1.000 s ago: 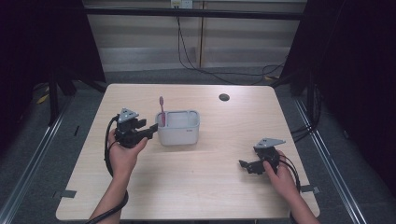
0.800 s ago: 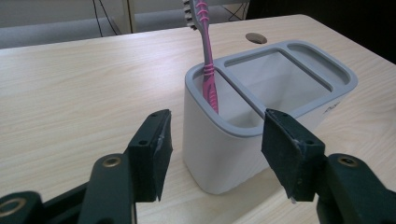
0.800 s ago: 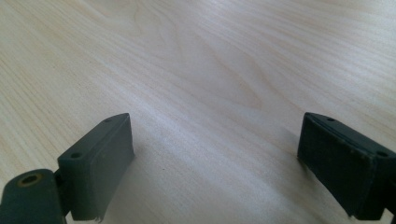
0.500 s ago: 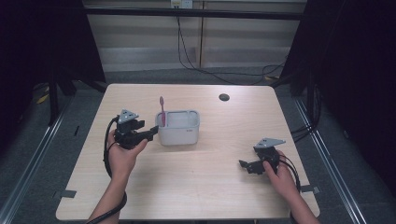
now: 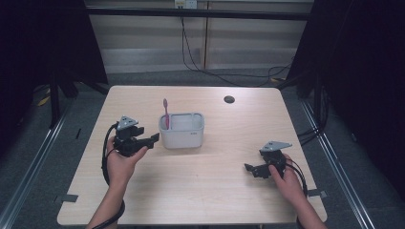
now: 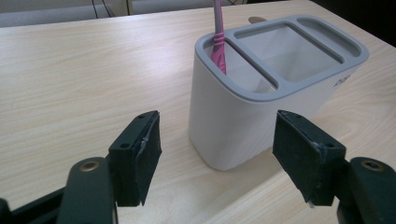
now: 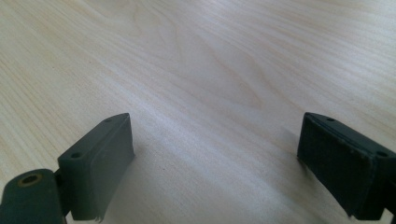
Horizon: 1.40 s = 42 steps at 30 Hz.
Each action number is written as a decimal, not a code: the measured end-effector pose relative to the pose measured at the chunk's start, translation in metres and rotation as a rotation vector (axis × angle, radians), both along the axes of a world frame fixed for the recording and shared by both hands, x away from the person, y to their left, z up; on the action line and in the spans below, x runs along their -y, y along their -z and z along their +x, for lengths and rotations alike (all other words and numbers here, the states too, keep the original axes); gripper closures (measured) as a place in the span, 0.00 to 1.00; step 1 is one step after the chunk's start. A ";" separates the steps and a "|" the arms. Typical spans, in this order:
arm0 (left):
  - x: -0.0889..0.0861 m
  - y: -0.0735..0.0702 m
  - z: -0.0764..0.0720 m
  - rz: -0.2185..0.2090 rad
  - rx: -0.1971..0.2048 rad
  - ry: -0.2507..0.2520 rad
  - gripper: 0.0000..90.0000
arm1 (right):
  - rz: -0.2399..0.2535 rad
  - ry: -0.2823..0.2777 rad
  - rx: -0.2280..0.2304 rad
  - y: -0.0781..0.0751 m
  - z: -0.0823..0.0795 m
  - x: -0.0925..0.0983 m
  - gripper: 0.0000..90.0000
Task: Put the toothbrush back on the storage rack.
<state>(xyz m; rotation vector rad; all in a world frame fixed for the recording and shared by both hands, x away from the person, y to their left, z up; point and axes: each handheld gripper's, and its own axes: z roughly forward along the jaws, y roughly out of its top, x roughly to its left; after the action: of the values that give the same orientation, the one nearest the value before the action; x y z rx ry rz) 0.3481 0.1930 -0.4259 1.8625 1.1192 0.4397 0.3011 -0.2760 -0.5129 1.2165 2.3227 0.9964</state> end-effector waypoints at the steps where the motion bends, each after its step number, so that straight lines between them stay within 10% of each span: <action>1: -0.001 0.001 0.000 0.003 -0.001 0.001 0.35 | 0.000 0.000 0.000 0.000 0.000 0.000 0.11; 42: -0.031 0.028 -0.016 0.012 -0.012 0.020 0.33 | 0.000 0.000 0.000 0.000 0.000 0.000 0.11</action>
<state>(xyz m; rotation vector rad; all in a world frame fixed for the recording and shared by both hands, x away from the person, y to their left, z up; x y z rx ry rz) 0.3318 0.2237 -0.4542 1.8875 1.1071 0.4249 0.3011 -0.2760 -0.5129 1.2166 2.3226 0.9966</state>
